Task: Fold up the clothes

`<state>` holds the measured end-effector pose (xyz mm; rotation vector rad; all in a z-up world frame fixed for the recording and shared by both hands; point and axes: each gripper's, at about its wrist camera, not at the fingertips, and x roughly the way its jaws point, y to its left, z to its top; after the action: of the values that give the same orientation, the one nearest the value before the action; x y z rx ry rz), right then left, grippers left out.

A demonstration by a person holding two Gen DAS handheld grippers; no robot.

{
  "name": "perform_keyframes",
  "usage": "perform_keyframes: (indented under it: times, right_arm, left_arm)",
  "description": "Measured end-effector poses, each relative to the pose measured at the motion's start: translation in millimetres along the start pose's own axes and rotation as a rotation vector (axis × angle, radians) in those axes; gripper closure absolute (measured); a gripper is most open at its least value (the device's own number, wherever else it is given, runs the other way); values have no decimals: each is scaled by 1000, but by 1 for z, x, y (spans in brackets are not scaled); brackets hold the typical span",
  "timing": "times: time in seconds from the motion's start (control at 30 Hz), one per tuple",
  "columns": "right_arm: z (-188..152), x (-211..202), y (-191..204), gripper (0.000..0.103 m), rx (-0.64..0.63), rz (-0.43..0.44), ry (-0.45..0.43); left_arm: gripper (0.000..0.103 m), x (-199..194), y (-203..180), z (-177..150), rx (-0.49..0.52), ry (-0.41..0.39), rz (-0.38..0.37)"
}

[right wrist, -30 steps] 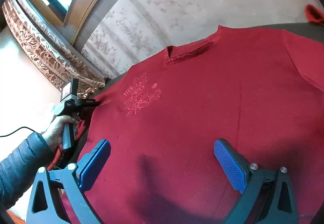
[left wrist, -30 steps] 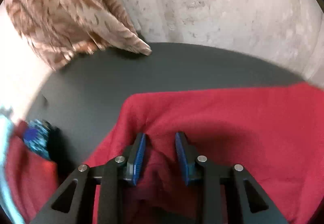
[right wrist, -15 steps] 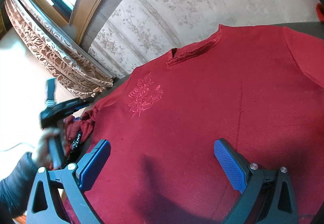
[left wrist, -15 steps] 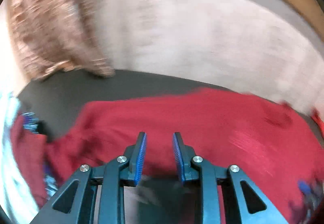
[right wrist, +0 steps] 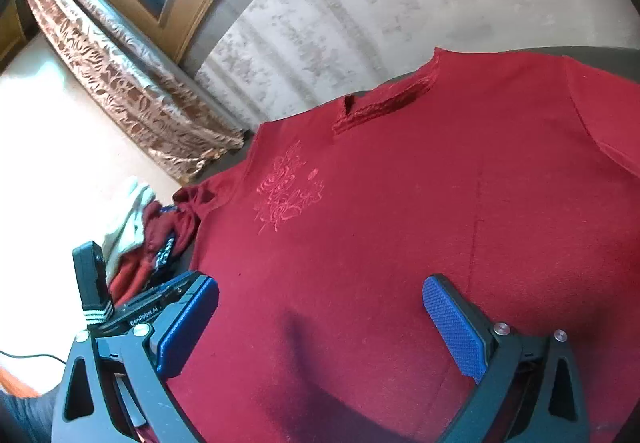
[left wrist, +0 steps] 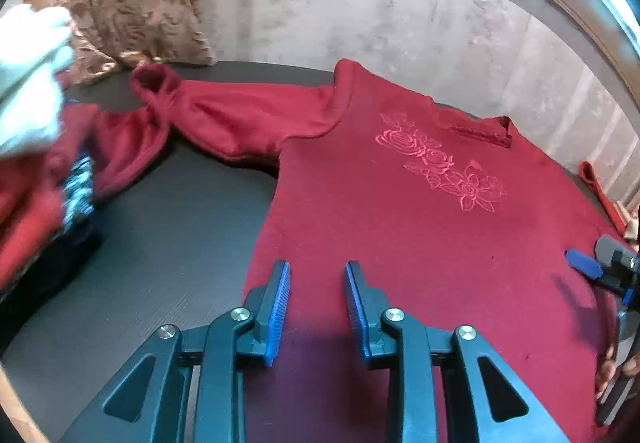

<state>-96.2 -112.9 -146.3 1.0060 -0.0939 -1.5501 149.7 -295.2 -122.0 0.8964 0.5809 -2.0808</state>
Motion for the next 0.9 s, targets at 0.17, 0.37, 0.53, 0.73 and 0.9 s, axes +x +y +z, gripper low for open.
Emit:
perform_keyframes:
  times: [0.17, 0.37, 0.53, 0.73, 0.9]
  right_arm:
    - [-3, 2, 4, 0, 0, -26, 5]
    - [-5, -2, 8, 0, 22, -57, 0]
    - [25, 2, 16, 0, -62, -163, -25]
    - [83, 38, -3, 0, -160, -356, -25]
    - [101, 58, -54, 0, -104, -540, 58]
  left_arm:
    - [77, 1, -15, 28, -29, 22, 9]
    - [76, 33, -47, 86, 58, -22, -54]
    - [76, 58, -58, 111, 116, -60, -73]
    - [76, 98, -38, 113, 72, -3, -17]
    - [79, 102, -16, 109, -33, -13, -19]
